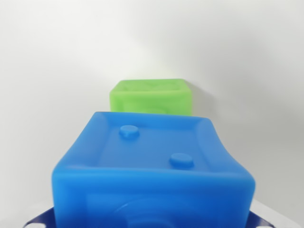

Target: Stack cube

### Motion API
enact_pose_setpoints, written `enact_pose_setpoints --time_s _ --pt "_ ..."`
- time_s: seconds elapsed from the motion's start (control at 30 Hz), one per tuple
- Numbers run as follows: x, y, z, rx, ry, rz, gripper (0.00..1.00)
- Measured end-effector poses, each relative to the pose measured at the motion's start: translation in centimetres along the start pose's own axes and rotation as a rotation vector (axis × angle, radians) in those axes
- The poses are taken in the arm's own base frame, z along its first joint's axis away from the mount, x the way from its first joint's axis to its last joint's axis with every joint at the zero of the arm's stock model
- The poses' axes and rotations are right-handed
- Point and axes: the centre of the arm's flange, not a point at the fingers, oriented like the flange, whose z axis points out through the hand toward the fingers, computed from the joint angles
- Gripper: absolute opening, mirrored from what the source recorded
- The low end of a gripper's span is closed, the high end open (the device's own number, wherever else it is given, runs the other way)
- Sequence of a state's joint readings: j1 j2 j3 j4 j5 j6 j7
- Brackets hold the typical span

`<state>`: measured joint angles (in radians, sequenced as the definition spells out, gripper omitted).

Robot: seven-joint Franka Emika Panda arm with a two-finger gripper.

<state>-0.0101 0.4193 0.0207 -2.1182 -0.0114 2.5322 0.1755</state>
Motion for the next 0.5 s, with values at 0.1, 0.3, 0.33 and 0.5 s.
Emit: enact_pose_setpoints --time_s 0.1,0.3,0.33,0.5 --pt "0.0 0.0 0.7 0.000 0.000 0.000 0.00" --pt "-0.1 0.0 1.9 0.001 0.000 0.000 0.00" --pt "-0.1 0.0 2.0 0.001 -0.001 0.000 0.00" --pt "-0.1 0.0 2.8 0.001 -0.001 0.000 0.00"
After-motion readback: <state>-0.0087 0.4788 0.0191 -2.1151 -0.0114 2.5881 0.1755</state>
